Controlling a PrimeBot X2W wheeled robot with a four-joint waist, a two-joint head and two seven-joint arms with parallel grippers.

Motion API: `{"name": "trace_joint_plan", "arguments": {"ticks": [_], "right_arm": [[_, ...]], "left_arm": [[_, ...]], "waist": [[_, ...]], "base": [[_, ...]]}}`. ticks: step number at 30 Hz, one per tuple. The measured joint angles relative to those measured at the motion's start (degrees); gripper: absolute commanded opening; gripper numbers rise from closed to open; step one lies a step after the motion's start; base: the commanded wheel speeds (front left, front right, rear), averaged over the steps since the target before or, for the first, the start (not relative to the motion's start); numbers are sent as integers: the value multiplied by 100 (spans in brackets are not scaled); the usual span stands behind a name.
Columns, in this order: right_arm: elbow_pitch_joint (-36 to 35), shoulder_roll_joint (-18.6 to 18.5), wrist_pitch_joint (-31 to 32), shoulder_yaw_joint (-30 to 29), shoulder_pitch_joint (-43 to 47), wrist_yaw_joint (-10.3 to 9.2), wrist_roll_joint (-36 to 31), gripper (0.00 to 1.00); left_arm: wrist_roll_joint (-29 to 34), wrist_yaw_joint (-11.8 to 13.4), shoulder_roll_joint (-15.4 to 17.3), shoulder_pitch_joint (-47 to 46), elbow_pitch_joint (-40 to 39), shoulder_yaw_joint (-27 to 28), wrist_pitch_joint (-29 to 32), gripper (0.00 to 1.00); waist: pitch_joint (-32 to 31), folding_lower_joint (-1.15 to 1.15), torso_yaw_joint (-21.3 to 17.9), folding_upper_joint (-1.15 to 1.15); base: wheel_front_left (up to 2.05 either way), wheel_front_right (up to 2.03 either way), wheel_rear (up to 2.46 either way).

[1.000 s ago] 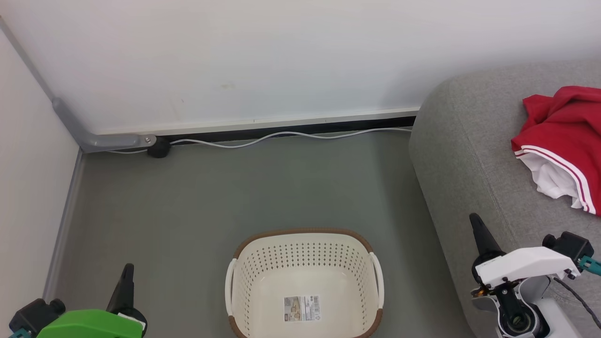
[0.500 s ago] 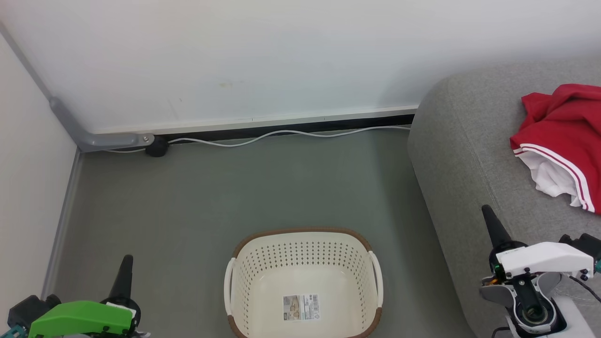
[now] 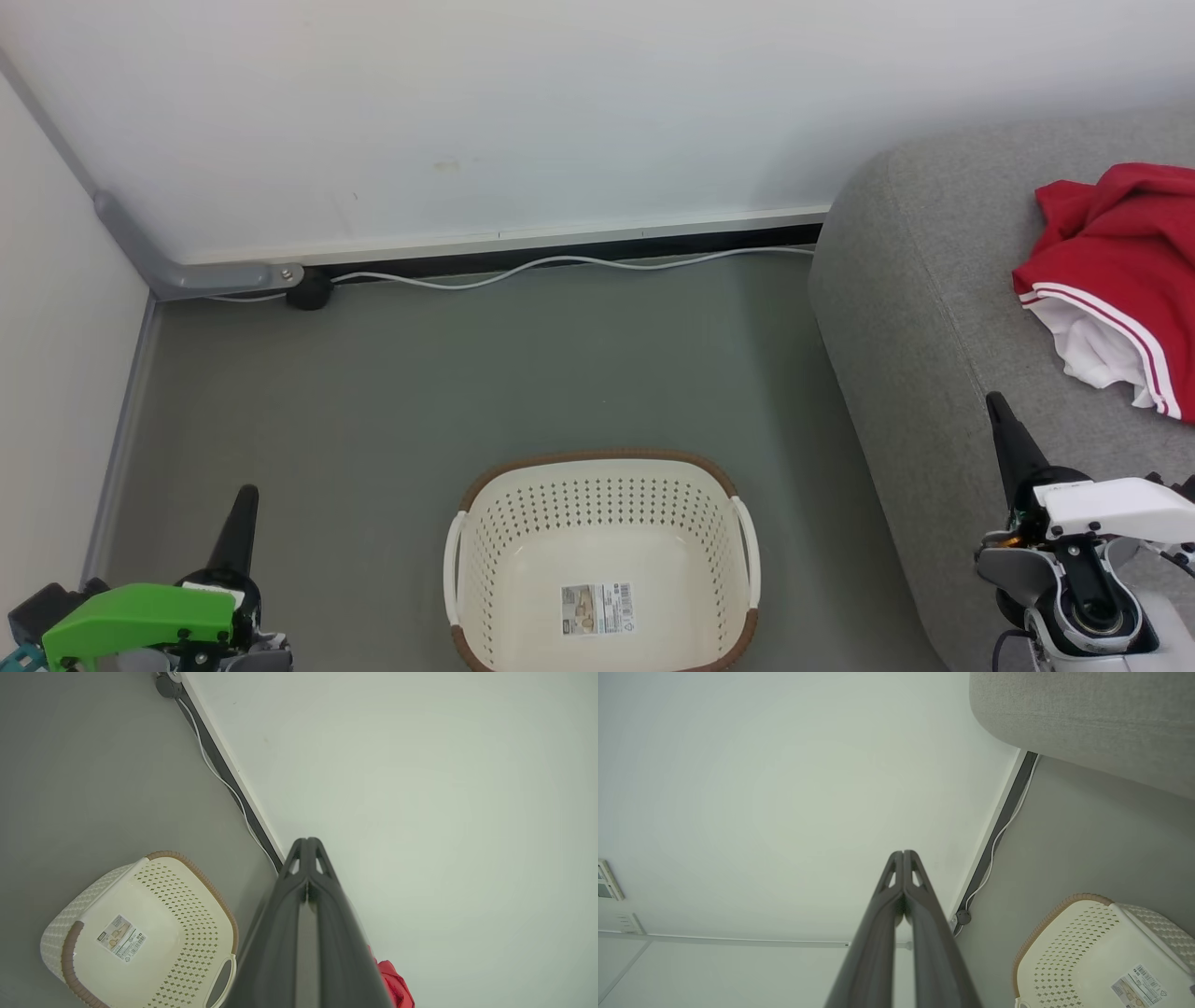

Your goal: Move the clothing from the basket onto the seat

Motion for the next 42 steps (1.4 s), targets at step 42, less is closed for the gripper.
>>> {"name": "trace_joint_plan", "arguments": {"ticks": [42], "right_arm": [[-40,108,302,-543,-69,190,1217,0]], "left_arm": [[-1027,-260,-192,-349,334,300,253,0]], "waist": [[28,0,-24,0]], "base": [[0,0,0]]}}
